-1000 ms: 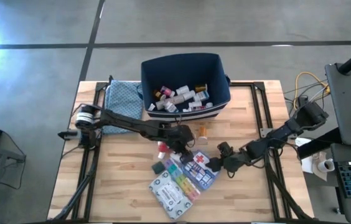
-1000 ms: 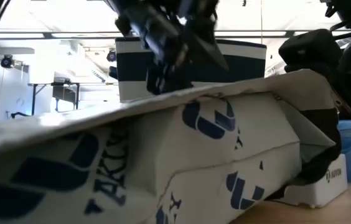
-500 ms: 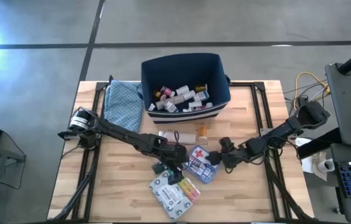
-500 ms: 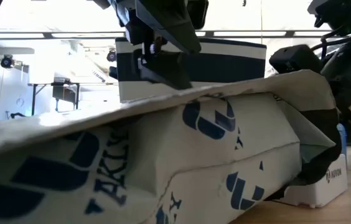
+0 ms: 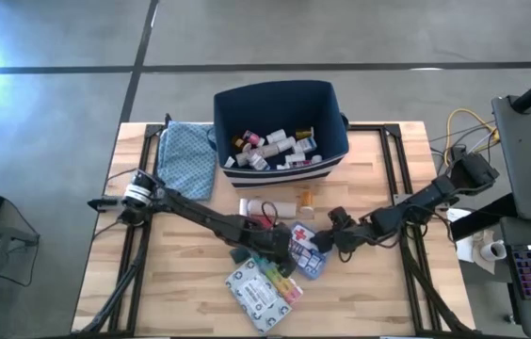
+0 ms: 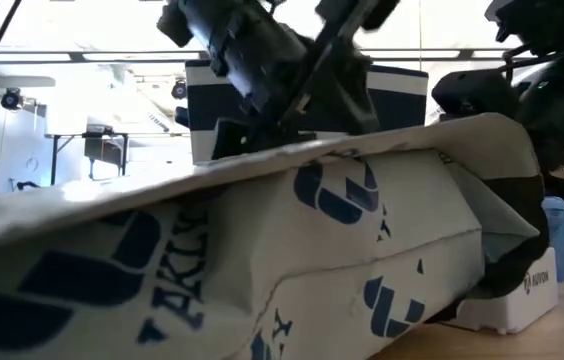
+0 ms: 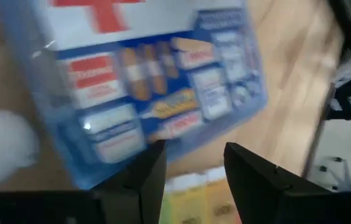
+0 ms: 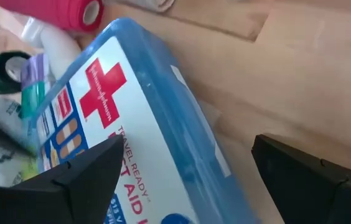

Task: Pick & place medical supplies in basket/bin
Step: Put the medicine kit into the blue bin

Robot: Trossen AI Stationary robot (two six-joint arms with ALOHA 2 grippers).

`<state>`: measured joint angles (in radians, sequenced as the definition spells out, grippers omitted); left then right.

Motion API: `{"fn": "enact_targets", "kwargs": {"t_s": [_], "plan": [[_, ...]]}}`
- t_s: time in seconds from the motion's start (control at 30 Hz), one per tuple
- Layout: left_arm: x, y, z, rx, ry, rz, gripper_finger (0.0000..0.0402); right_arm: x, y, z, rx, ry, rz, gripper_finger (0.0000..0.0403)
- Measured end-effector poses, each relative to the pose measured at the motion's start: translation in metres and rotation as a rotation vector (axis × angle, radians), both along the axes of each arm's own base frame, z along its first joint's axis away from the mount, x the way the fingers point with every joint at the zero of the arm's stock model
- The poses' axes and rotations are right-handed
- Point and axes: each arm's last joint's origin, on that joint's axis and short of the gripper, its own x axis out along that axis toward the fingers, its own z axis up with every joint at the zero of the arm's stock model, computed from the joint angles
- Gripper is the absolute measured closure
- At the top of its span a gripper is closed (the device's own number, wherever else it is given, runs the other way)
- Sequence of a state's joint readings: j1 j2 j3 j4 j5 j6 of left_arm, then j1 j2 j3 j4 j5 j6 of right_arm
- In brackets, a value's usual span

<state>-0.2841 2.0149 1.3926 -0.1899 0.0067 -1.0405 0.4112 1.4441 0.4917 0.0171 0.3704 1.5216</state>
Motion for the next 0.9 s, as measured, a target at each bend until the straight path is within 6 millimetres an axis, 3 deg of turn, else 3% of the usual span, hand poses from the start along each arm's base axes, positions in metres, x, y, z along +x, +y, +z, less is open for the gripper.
{"fn": "enact_targets", "kwargs": {"t_s": [0.37,0.7,0.9], "plan": [[0.000,-0.026,0.029,0.074,0.013,0.079,0.0258,-0.003,-0.003,-0.002,-0.013,0.024,-0.031,0.0062],[0.009,-0.032,-0.007,-0.019,0.109,0.130,0.0259,0.003,0.000,0.004,-0.038,0.028,0.047,0.0062],[0.013,-0.026,-0.009,-0.032,0.108,0.148,0.0259,0.002,0.004,0.000,0.044,0.064,0.172,0.0062]]}}
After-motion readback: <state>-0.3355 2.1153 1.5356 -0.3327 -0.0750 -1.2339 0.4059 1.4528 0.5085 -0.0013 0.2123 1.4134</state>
